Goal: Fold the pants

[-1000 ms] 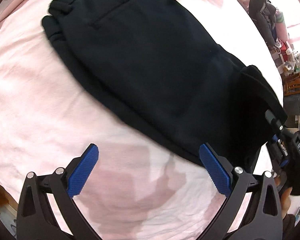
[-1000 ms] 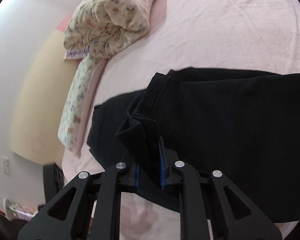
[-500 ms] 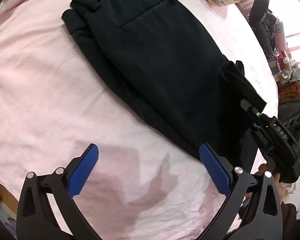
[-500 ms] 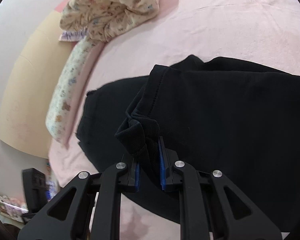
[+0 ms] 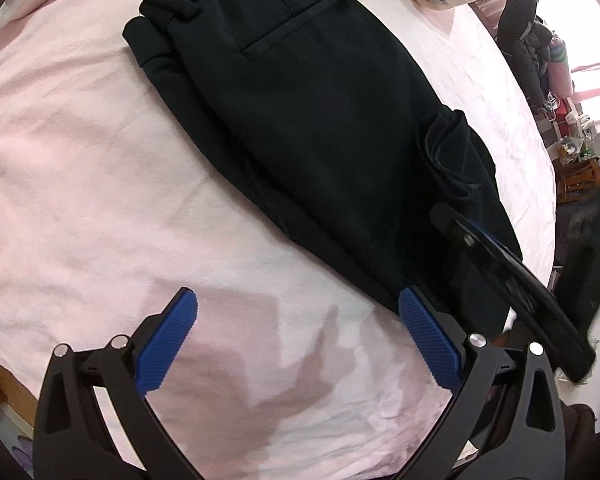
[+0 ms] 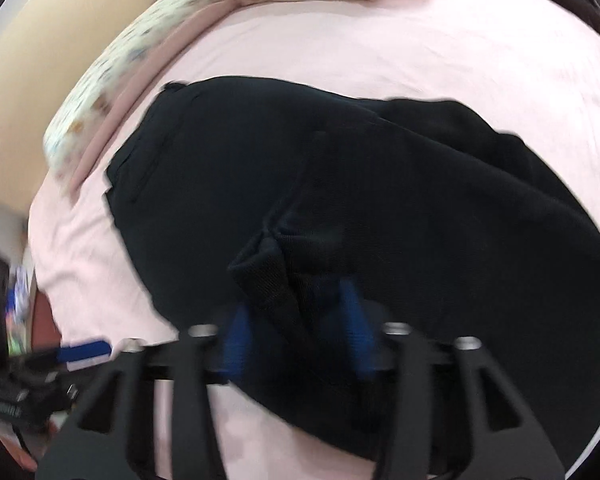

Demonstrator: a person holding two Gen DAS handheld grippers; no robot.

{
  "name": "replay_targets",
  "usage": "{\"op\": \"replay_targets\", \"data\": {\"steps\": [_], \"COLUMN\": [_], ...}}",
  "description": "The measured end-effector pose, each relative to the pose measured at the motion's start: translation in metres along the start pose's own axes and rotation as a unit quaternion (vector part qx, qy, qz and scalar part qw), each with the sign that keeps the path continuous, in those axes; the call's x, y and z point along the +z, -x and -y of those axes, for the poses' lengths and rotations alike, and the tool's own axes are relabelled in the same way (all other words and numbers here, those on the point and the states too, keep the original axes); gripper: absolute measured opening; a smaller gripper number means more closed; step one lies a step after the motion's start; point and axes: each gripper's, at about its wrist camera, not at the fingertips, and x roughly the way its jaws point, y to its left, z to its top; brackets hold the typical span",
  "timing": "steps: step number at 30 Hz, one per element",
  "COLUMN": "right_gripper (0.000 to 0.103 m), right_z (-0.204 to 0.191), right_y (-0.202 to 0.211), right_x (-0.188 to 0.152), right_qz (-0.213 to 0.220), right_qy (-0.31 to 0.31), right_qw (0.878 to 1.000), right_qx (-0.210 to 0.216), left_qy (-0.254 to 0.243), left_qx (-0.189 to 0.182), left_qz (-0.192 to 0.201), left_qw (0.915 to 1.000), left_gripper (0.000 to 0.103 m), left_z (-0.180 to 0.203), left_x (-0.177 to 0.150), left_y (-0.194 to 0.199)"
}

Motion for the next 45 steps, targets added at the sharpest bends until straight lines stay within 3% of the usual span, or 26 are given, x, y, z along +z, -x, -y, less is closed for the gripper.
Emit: {"op": "replay_targets", "data": {"steps": [3,4,6,10,14,17,19,21,23,28,30,34,36,41,45], "right_gripper": [0.054,0.053,0.043,0.032,0.031,0.031,0.03,0.03,0.03,0.031,0.049,0.049,0.049,0.051,0.055], "right_z": [-0.012,-0.011,0.003,0.026,0.01,-0.008,-0.028,-0.038,-0.032,0.011,0.023,0.024,0.024,0.017,0.012], "right_y": [0.023,0.035,0.047,0.034,0.019,-0.015,-0.037,-0.037,-0.03,0.025,0.038,0.053,0.057,0.059,0.052], "right_x": [-0.013,-0.018,-0.018,-0.008,-0.002,-0.005,-0.018,-0.021,-0.014,-0.003,-0.007,-0.015,-0.017,-0.022,-0.017], "right_qz": [0.014,0.037,0.062,0.052,0.058,0.013,-0.017,-0.008,-0.013,0.031,0.031,0.032,0.028,0.028,0.022], "right_qy": [0.032,0.026,-0.004,-0.039,0.006,0.049,0.122,0.164,0.147,0.01,-0.027,-0.038,-0.046,-0.049,-0.061], "right_qw": [0.999,0.998,0.998,0.998,0.998,0.997,0.987,0.979,0.984,0.997,0.997,0.998,0.998,0.998,0.998], "right_qx": [0.042,0.054,0.028,-0.006,-0.036,-0.061,-0.101,-0.122,-0.104,-0.07,-0.061,-0.046,-0.032,-0.01,0.013], "left_qy": [0.011,0.014,0.017,0.024,0.014,0.006,0.019,0.049,0.065,0.109,0.136,0.197,0.216,0.23,0.234], "left_qx": [0.0,0.0,0.001,0.01,0.019,0.017,0.006,-0.021,-0.046,-0.131,-0.172,-0.242,-0.245,-0.187,-0.17], "left_qz": [0.005,0.008,0.018,0.026,0.039,0.041,0.03,0.024,0.027,0.043,0.038,0.04,0.04,0.027,0.027], "left_qw": [0.9999,0.9999,0.9997,0.9993,0.999,0.999,0.9993,0.9983,0.9965,0.9845,0.9749,0.9493,0.9443,0.9546,0.957], "left_gripper": [0.101,0.101,0.101,0.101,0.101,0.101,0.101,0.101,0.101,0.101,0.101,0.101,0.101,0.101,0.101], "left_z": [-0.004,-0.005,-0.008,-0.013,-0.018,-0.023,-0.03,-0.04,-0.046,-0.061,-0.07,-0.087,-0.094,-0.102,-0.11], "left_x": [-0.003,-0.005,-0.01,-0.016,-0.018,-0.012,-0.004,0.008,0.02,0.064,0.083,0.109,0.119,0.126,0.128], "left_y": [0.005,0.007,0.012,0.019,0.032,0.034,0.031,0.028,0.029,0.029,0.022,0.007,-0.001,-0.011,-0.014]}}
